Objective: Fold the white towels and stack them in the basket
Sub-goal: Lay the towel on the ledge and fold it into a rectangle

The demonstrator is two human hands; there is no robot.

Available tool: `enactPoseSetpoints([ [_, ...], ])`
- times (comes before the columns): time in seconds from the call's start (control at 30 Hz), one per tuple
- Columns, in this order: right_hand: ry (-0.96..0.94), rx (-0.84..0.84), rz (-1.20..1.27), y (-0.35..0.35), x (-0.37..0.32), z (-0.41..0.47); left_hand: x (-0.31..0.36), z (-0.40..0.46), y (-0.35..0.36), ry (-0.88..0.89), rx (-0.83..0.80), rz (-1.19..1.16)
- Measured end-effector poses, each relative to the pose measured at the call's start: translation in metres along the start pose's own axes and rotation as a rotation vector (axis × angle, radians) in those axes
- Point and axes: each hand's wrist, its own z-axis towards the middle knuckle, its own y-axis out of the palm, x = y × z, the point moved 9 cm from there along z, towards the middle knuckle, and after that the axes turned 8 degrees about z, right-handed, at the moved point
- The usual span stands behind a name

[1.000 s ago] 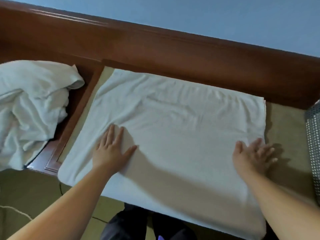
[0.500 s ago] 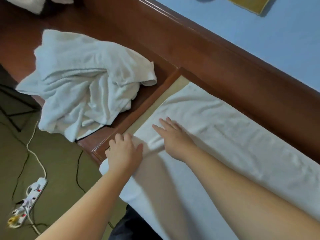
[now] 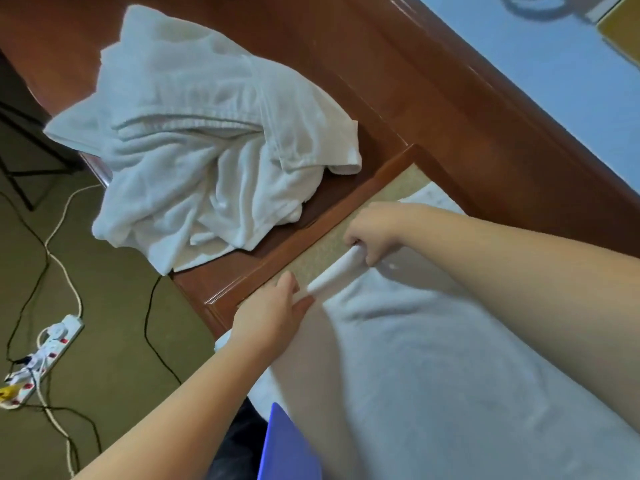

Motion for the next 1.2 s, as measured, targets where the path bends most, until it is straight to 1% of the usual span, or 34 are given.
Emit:
enactPoseSetpoints([
  [0.13,0.093,0.113,0.032,-0.013,0.064,-0.02,-0.017,-0.004,-0.007,0.009,0.015,-0.011],
  [0.2,0.108,0.246,-0.007,-0.014,0.09,-0.033,-0.022,-0.01,-0.013,0.061,0.062,-0.025],
  [0.27,0.093,0.431,-0.101,-0.013,0.105,-0.052,-0.019,-0.021,-0.024,0.151,0.177,-0.027],
  [0.3,0.087,0.524,-0.111,-0.01,0.111,-0.064,-0.014,-0.03,-0.031,0.197,0.243,-0.024],
  [0.37,0.129,0.641,-0.038,0.004,0.122,-0.087,-0.001,-0.047,-0.044,0.293,0.378,-0.028],
  [0.43,0.233,0.73,0.056,0.024,0.13,-0.117,0.02,-0.069,-0.052,0.389,0.492,-0.011],
  [0.53,0.399,0.853,0.197,0.067,0.14,-0.167,0.053,-0.101,-0.049,0.473,0.568,0.04],
  [0.6,0.465,0.893,0.248,0.098,0.145,-0.197,0.075,-0.12,-0.038,0.509,0.551,0.046],
  [0.73,0.571,0.981,0.244,0.151,0.145,-0.255,0.121,-0.159,-0.007,0.581,0.48,0.053],
  [0.8,0.64,0.961,0.293,0.173,0.149,-0.273,0.142,-0.174,0.014,0.598,0.422,0.082],
  [0.87,0.739,0.9,0.398,0.203,0.156,-0.284,0.162,-0.184,0.044,0.588,0.3,0.121],
  [0.93,0.836,0.877,0.596,0.234,0.157,-0.289,0.176,-0.189,0.078,0.558,0.152,0.204],
  [1.0,0.98,0.89,0.884,0.262,0.147,-0.296,0.184,-0.192,0.108,0.517,0.035,0.309],
  [1.07,1.093,0.853,1.202,0.292,0.127,-0.291,0.185,-0.193,0.125,0.439,-0.072,0.339],
  [1.13,1.079,0.789,1.448,0.313,0.098,-0.271,0.193,-0.19,0.117,0.415,-0.059,0.355],
  [1.2,1.061,0.784,1.598,0.339,0.075,-0.247,0.205,-0.179,0.103,0.412,-0.024,0.385],
])
